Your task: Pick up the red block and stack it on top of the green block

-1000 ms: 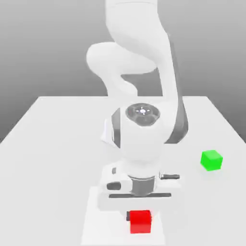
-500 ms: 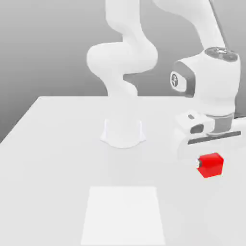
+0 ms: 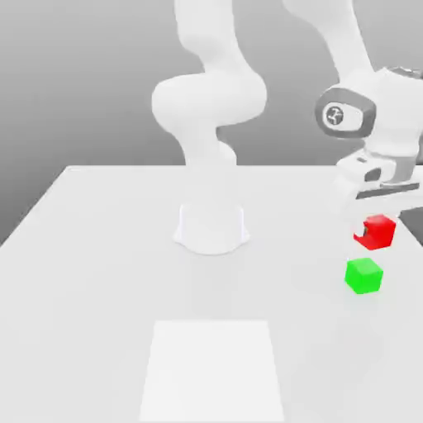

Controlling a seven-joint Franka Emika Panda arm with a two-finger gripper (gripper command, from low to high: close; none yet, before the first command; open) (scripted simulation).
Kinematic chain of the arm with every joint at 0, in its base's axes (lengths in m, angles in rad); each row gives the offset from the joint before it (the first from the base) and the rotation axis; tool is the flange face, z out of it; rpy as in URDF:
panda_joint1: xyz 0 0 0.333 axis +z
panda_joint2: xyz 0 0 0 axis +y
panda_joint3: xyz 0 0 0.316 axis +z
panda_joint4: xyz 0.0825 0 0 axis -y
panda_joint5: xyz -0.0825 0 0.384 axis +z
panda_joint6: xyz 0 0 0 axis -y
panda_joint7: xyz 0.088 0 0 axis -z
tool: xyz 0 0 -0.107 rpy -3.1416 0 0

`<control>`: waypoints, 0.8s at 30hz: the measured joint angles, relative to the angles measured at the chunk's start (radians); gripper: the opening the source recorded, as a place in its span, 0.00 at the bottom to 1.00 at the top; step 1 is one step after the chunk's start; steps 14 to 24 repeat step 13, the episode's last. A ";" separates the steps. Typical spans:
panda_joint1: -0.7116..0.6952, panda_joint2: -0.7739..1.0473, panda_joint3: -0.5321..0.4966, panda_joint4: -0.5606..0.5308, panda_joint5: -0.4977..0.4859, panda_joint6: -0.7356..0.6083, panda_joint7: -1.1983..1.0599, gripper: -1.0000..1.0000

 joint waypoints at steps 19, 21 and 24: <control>-0.037 0.207 -0.026 0.000 -0.268 0.193 0.189 1.00; -0.037 0.207 -0.026 0.000 -0.268 0.193 0.189 1.00; -0.037 0.207 -0.026 0.000 -0.268 0.193 0.189 1.00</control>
